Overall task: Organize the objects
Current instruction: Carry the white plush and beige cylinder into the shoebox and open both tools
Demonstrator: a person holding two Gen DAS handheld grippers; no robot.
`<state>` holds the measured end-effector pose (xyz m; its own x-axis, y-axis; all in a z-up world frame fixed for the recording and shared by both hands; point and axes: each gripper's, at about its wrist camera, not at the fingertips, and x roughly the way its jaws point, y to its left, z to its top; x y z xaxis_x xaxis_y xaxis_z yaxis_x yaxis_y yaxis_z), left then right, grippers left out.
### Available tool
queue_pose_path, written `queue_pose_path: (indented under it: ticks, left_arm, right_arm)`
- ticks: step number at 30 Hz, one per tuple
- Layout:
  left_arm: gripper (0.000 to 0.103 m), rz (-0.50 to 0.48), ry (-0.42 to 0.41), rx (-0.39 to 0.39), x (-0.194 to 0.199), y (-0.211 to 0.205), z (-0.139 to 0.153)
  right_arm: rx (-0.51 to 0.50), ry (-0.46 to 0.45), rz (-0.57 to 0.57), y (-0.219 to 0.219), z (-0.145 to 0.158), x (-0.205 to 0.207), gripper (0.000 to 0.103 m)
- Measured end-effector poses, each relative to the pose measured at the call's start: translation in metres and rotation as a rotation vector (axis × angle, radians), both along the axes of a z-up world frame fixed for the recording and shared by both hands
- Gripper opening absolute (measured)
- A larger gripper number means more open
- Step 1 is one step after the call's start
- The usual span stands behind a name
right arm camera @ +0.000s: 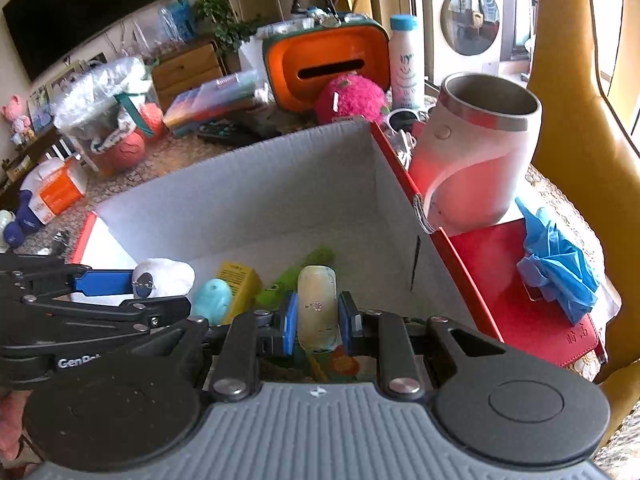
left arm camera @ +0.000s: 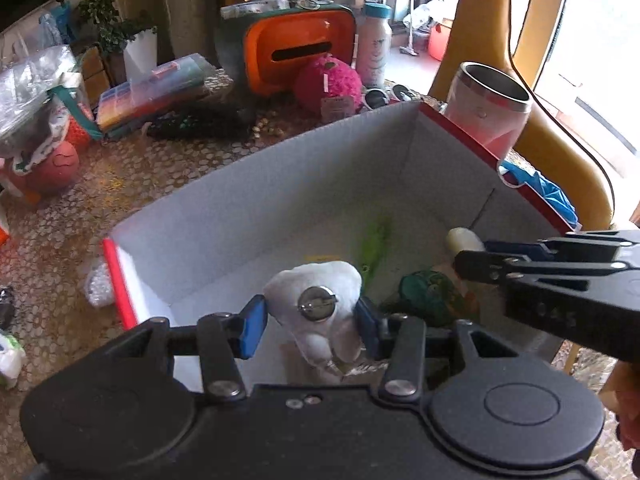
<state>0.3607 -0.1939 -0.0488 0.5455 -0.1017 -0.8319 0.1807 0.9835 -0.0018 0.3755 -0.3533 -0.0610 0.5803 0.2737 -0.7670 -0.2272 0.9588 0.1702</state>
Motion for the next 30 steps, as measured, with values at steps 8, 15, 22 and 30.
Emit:
queue_pose_path:
  ticks: [8, 15, 22, 30]
  left_arm:
    - [0.047, -0.036, 0.041, 0.003, 0.006, -0.015, -0.014]
    - [0.046, -0.044, 0.062, 0.007, 0.008, -0.018, -0.023]
    - [0.055, -0.017, 0.091, -0.012, 0.01, -0.013, -0.025]
    - [0.065, -0.026, 0.062, -0.026, 0.0, -0.012, -0.014]
  right_arm:
    - [-0.025, 0.037, 0.02, 0.002, -0.014, 0.006, 0.021]
    - [-0.025, 0.038, 0.023, 0.003, -0.018, 0.003, 0.021]
    - [-0.02, 0.033, 0.014, 0.0, -0.017, 0.0, 0.022]
    - [0.004, 0.023, 0.003, -0.003, -0.006, -0.01, 0.022]
